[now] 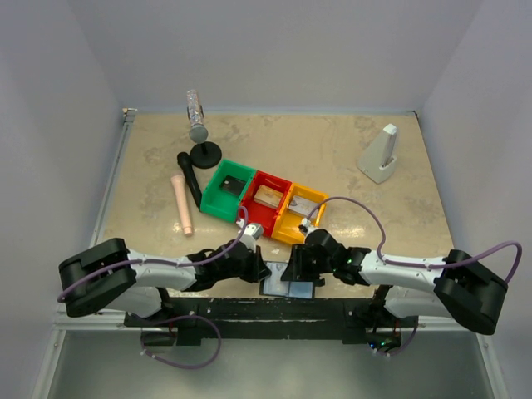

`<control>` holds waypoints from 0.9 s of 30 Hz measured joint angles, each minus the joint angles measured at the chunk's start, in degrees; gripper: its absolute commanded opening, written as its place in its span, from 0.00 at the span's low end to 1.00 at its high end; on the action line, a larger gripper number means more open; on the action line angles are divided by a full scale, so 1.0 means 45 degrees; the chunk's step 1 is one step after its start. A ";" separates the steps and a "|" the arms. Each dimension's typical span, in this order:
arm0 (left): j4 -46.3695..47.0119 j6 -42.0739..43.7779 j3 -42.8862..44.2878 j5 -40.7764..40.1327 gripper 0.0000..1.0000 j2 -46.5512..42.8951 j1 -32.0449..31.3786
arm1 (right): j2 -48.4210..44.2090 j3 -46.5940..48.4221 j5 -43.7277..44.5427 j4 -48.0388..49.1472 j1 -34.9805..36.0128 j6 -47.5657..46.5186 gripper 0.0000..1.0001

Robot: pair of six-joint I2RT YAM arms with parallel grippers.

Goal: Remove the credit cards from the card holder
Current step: Remove the credit card from the card holder.

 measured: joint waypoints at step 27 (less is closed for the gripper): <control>0.1870 -0.0729 -0.0593 0.0058 0.00 0.0573 0.0000 | -0.1137 -0.1588 -0.0058 0.1948 0.0063 0.0845 0.36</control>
